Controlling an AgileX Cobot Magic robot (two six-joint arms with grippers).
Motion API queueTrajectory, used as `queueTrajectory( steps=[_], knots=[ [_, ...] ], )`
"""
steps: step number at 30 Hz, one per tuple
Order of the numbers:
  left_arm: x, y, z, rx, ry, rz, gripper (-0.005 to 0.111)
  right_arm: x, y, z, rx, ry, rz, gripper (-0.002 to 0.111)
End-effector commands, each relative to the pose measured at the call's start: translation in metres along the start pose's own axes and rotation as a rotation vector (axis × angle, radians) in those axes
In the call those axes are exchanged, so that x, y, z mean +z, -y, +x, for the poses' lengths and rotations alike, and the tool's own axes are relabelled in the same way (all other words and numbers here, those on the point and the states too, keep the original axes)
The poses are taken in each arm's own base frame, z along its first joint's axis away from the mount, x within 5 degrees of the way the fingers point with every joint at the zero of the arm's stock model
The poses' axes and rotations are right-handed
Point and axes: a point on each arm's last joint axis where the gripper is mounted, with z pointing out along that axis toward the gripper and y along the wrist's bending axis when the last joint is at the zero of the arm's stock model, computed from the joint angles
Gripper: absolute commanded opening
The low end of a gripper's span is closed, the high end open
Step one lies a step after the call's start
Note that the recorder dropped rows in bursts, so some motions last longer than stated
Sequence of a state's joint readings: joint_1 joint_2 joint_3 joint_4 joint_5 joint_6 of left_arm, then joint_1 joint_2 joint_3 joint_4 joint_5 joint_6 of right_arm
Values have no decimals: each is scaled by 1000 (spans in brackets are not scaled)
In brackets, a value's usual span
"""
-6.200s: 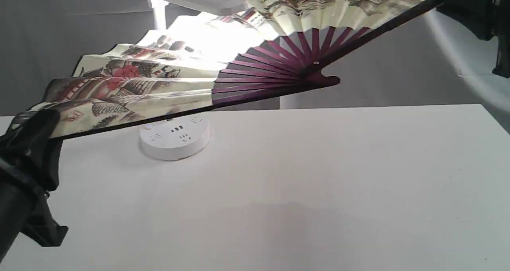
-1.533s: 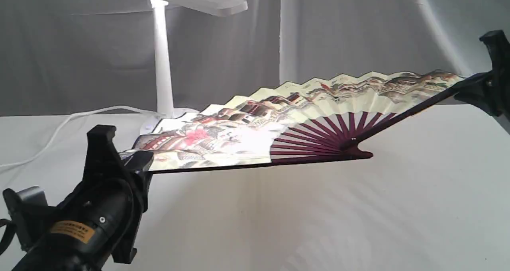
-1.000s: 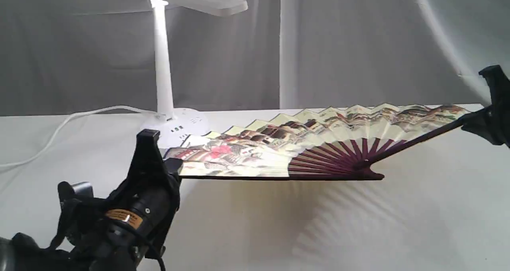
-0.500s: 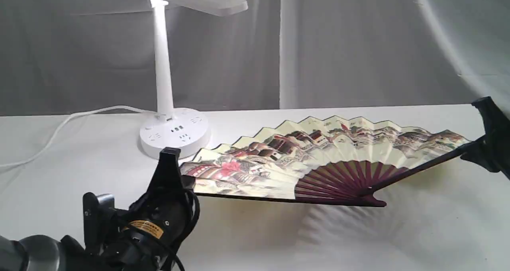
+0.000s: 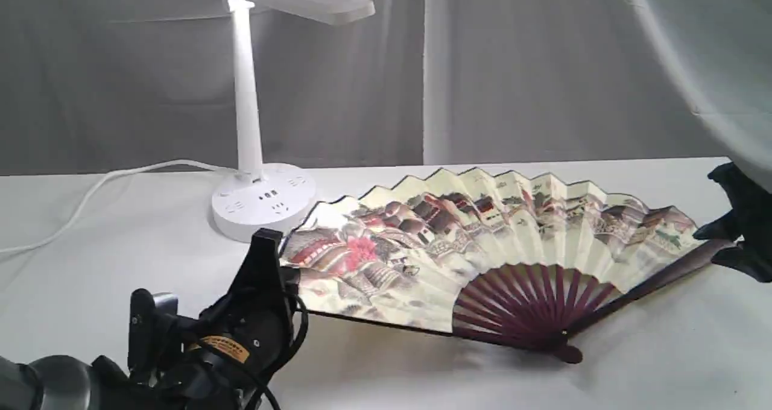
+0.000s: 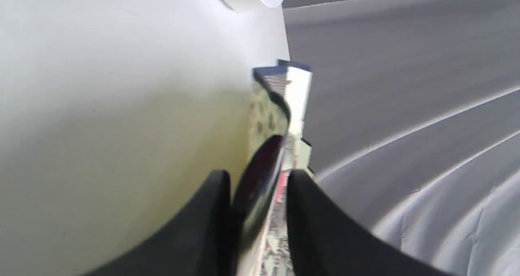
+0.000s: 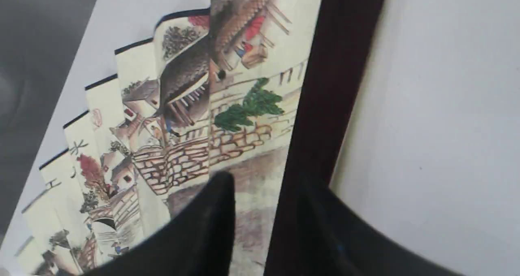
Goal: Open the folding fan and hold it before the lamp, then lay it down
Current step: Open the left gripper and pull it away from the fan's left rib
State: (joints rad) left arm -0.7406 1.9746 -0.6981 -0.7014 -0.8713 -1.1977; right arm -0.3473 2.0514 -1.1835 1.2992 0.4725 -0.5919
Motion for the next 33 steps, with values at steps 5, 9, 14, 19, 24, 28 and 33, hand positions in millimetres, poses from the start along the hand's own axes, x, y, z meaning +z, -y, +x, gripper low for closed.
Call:
queueTrajectory(
  steps=[5, 9, 14, 19, 24, 28, 33],
  knots=[
    [1, 4, -1, 143, 5, 18, 59, -1, 2, 1, -59, -21, 16, 56],
    [1, 4, -2, 270, 9, 17, 66, -1, 4, 4, -123, -52, 35, 58],
    [-1, 6, -7, 452, 66, -8, 66, -1, 4, 9, -154, -112, 21, 58],
    [-3, 13, -21, 614, 141, -56, 66, -2, 1, 14, -157, -162, -7, 57],
    [-1, 20, -43, 716, 108, -137, 66, -3, -1, 18, -229, -203, -41, 56],
    [-3, 28, -67, 761, 47, -211, 65, -7, -6, 19, -268, -218, -54, 52],
    [-11, 42, -91, 921, -17, -238, 51, -25, -16, 17, -374, -205, -42, 47]
  ],
)
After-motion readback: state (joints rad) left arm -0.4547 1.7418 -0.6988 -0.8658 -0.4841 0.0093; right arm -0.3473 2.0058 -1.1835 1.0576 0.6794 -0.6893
